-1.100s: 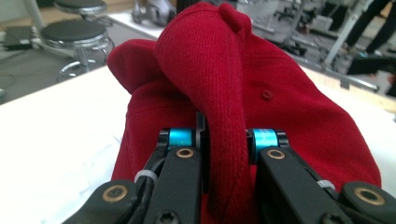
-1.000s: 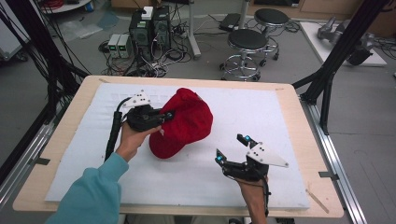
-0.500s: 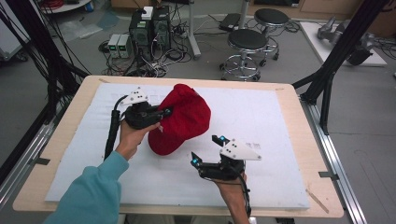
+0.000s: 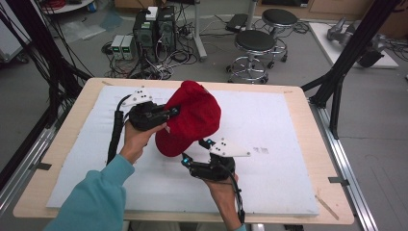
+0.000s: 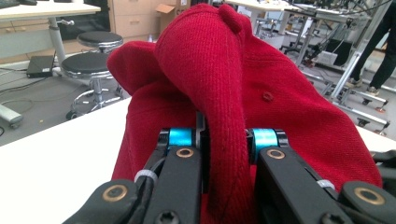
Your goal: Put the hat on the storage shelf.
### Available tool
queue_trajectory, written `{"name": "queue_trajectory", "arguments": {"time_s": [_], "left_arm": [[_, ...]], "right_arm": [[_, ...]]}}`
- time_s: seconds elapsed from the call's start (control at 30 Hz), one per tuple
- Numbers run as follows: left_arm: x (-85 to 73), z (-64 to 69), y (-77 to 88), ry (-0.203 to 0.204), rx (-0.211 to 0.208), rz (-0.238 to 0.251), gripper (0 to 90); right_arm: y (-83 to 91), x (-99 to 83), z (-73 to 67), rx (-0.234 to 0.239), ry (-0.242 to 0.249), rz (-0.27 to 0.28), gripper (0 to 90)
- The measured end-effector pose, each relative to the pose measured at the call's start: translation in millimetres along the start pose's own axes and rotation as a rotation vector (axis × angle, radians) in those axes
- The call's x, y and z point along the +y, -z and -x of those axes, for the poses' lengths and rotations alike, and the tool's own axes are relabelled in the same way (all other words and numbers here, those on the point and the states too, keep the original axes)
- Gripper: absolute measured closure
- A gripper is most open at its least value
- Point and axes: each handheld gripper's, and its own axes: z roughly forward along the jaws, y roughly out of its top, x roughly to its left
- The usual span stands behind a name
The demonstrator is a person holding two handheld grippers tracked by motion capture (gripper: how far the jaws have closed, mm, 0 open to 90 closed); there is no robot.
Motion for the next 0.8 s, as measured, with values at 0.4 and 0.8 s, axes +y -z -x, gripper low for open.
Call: {"name": "queue_trajectory", "arguments": {"time_s": [0.4, 0.8], "left_arm": [[0.9, 3.5, -1.7, 0.002, -0.006, 0.021, 85.7], [-0.5, 9.2, -6.2, 0.000, -0.017, 0.027, 85.7]], "right_arm": [[-9.5, -0.5, 0.3, 0.025, -0.055, 0.015, 42.5], [-14.4, -0.5, 3.0, 0.033, -0.100, 0.023, 61.8]]}}
